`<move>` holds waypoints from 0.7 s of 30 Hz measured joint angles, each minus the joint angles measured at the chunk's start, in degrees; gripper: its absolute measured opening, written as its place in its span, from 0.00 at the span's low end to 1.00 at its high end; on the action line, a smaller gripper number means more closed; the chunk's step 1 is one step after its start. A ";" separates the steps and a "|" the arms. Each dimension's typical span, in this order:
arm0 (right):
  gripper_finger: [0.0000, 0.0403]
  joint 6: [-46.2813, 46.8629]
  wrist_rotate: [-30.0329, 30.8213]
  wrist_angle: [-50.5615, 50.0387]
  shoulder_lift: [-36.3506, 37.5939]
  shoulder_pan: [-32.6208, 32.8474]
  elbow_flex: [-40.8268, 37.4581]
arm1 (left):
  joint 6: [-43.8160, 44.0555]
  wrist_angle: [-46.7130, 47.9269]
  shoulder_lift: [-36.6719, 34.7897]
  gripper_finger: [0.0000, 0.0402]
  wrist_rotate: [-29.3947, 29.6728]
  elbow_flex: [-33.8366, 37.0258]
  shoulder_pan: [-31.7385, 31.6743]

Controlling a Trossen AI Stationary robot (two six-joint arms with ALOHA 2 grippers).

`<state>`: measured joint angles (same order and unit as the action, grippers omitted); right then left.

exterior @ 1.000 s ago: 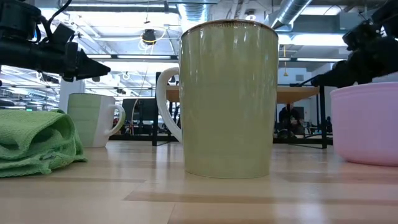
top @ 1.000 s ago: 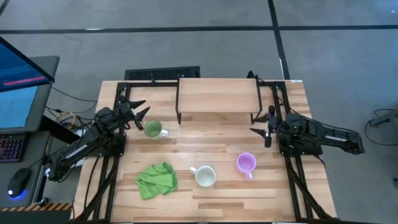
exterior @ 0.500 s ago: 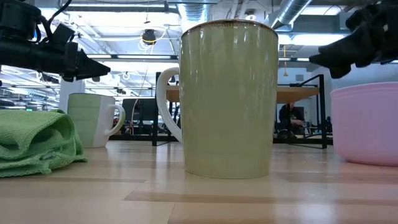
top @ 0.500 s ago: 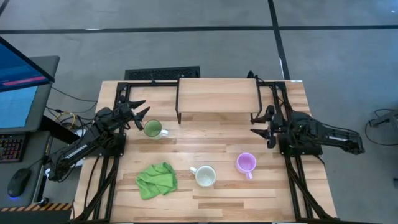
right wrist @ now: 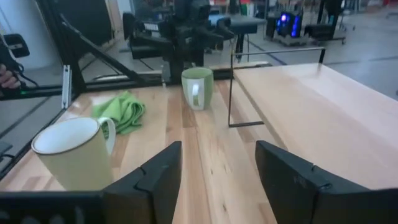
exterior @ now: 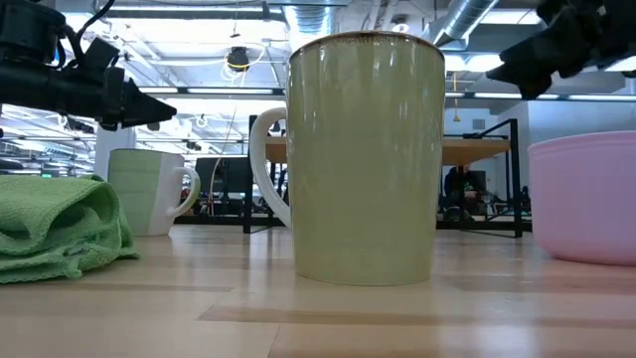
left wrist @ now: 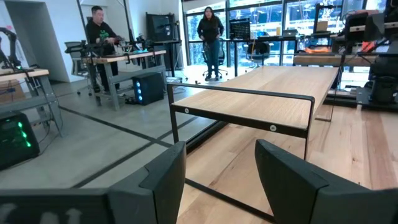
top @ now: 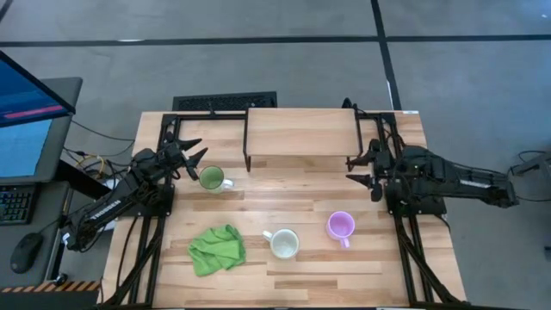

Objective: Stack small to large cups/mugs on shelf
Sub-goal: Put the yellow mug on the shelf

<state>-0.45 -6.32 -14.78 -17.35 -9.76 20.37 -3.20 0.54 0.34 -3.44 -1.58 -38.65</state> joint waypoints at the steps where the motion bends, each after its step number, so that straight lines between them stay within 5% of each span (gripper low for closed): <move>1: 0.56 0.00 -0.01 0.06 -1.82 0.01 1.27 | 0.00 -0.02 -0.02 0.46 0.00 0.00 0.00; 21: 0.56 0.02 -2.63 -11.14 -41.05 11.08 35.05 | 0.00 0.05 -0.02 0.46 0.63 0.00 0.02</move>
<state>-0.43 -8.95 -25.92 -58.40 1.32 55.42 -3.20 0.59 0.32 -2.81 -1.58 -38.63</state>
